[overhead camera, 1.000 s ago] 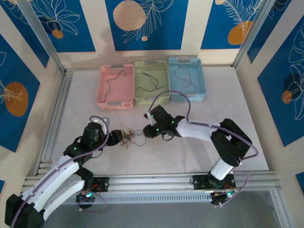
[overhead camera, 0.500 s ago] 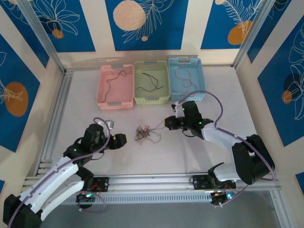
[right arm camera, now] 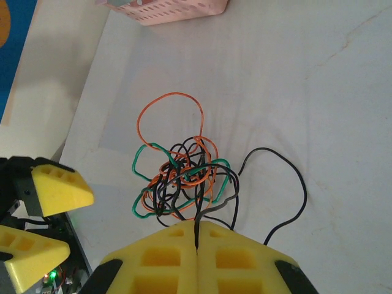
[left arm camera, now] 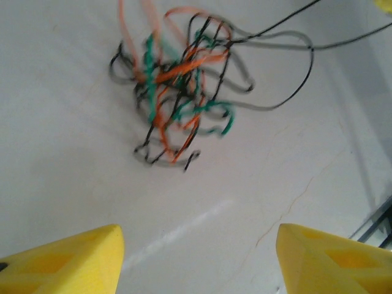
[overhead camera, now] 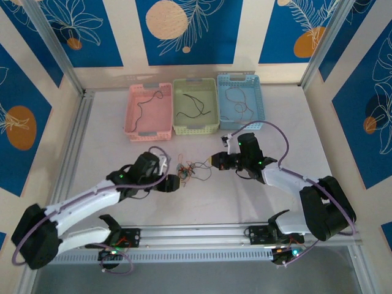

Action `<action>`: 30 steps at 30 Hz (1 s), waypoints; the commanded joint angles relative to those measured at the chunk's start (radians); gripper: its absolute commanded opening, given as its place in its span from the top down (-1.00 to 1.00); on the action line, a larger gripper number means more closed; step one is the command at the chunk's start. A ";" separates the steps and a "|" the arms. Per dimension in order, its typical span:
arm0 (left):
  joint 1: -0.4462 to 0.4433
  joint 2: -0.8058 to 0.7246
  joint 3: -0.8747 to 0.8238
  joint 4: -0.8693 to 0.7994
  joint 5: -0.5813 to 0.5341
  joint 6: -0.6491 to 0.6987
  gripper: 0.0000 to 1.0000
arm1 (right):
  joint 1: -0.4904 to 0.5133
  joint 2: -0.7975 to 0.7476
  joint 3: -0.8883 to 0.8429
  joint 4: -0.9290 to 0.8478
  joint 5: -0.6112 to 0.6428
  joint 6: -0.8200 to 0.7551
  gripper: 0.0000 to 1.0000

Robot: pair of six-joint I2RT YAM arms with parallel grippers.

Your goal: Untangle the cables

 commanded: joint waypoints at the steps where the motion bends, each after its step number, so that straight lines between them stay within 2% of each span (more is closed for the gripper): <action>1: -0.016 0.076 0.107 -0.012 -0.105 0.097 -0.30 | 0.002 -0.014 -0.007 0.003 -0.020 0.001 1.00; 7: -0.003 0.225 0.208 -0.016 -0.129 0.120 -0.08 | 0.000 -0.026 -0.010 -0.010 -0.015 -0.005 1.00; 11: -0.003 0.267 0.222 -0.012 -0.249 0.098 0.05 | 0.001 -0.028 -0.006 -0.019 -0.015 -0.008 1.00; 15: 0.001 0.298 0.211 0.033 -0.224 0.088 0.11 | 0.001 -0.029 -0.001 -0.031 -0.009 -0.009 1.00; 18: 0.010 0.324 0.206 0.042 -0.225 0.087 0.41 | 0.000 -0.031 -0.002 -0.028 -0.013 -0.009 1.00; 19: 0.014 0.330 0.204 0.046 -0.222 0.086 0.44 | 0.000 -0.031 -0.002 -0.029 -0.013 -0.011 1.00; 30: 0.038 0.371 0.166 0.113 -0.159 0.072 0.44 | 0.000 -0.028 0.000 -0.036 -0.009 -0.013 1.00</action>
